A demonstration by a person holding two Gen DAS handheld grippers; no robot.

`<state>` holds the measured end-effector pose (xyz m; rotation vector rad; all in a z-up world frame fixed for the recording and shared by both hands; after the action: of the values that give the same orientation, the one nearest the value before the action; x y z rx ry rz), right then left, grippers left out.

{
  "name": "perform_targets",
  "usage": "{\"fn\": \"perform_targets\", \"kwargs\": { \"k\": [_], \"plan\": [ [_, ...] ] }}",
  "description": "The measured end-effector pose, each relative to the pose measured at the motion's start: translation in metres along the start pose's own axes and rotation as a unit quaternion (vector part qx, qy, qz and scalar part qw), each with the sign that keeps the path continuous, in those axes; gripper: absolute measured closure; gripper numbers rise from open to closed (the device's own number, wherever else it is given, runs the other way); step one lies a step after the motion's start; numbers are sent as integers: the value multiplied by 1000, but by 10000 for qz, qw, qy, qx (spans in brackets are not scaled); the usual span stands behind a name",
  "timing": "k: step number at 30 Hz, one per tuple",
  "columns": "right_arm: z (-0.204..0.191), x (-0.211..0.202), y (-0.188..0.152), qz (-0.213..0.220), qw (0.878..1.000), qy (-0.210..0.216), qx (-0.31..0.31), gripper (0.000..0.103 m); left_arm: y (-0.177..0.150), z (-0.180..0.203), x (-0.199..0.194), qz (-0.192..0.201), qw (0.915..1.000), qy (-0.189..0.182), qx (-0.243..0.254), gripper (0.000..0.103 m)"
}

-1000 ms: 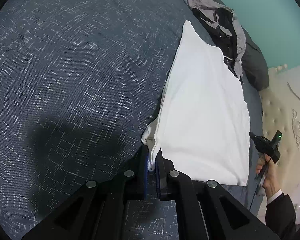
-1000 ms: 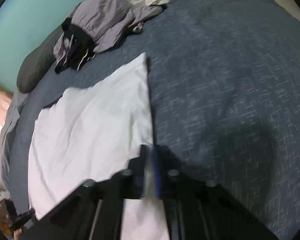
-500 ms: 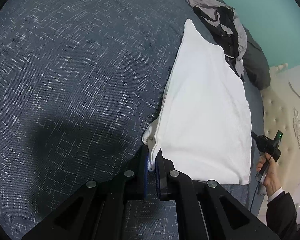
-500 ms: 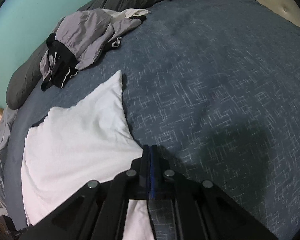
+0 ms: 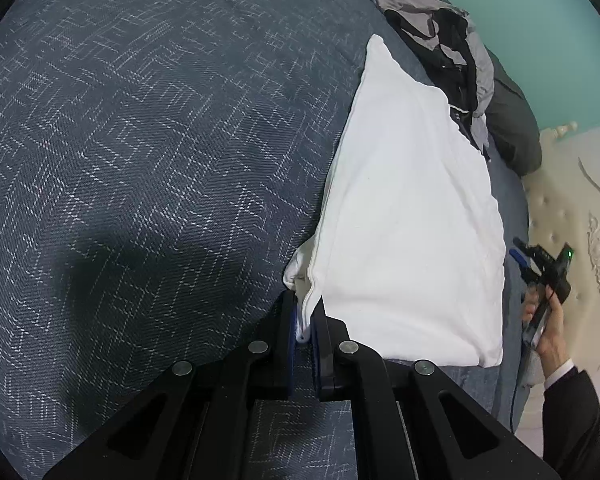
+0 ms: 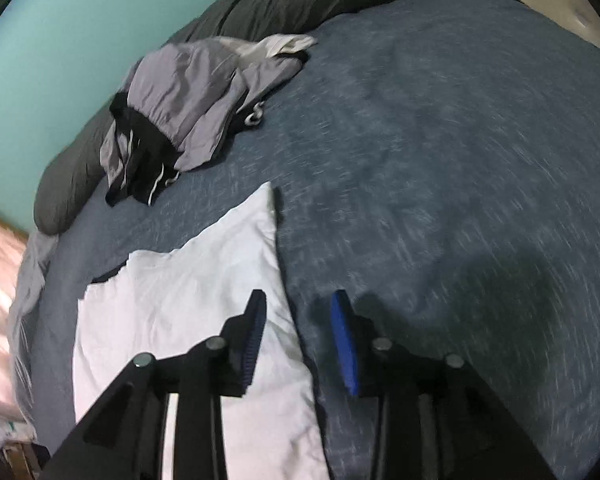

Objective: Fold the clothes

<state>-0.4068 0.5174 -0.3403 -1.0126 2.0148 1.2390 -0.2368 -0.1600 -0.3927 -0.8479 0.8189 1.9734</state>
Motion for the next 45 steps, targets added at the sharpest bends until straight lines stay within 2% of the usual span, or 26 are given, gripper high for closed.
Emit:
{"fn": "perform_targets", "kwargs": {
  "k": [7,11,12,13,17,29,33,35,36,39,41,43,45],
  "plan": [
    [-28,36,23,-280,9972,-296,-632,68,1,0,2,-77,9999,20,85,97],
    [-33,60,30,-430,9919,-607,-1030,68,2,2,4,-107,9998,58,175,97],
    [-32,63,31,-421,9908,-668,-1102,84,2,2,4,-115,9997,66,195,97],
    [-32,66,32,-412,9895,-729,-1175,95,2,2,5,-124,9997,74,215,97],
    [-29,61,42,-60,9904,-785,-1132,99,2,2,6,-170,9995,82,258,97],
    [-17,59,43,32,9962,-648,-577,99,1,-2,6,-189,9995,65,238,97],
    [-13,59,43,61,9974,-601,-391,96,4,-2,-1,-142,9998,32,110,95],
    [-11,58,43,76,9979,-578,-298,94,6,-5,-10,-92,10000,31,-2,82],
    [-10,56,43,110,9979,-578,-258,93,7,-7,-16,-60,10000,44,-45,80],
    [-3,52,45,139,9988,-472,-56,89,20,-10,-35,116,9998,146,-37,78],
    [0,48,46,187,9990,-404,20,87,40,-3,-41,246,9994,232,112,78],
    [0,42,49,259,9991,-329,35,77,68,10,-40,356,9985,290,299,77],
    [-2,41,50,282,9993,-245,39,58,98,27,-35,468,9964,383,586,77]
  ]
}}
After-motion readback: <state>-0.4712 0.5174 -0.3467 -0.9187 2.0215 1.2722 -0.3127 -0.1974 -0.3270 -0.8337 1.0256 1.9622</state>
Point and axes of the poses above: each gripper's, at about its wrist camera, not at the fingertips, and x roughly the way its jaws point, z to its right, y to its top, the point moved 6 cm from there along x, roughly the way its jaws point, and after that the axes turned 1 degree about z, right-handed, at the moved point
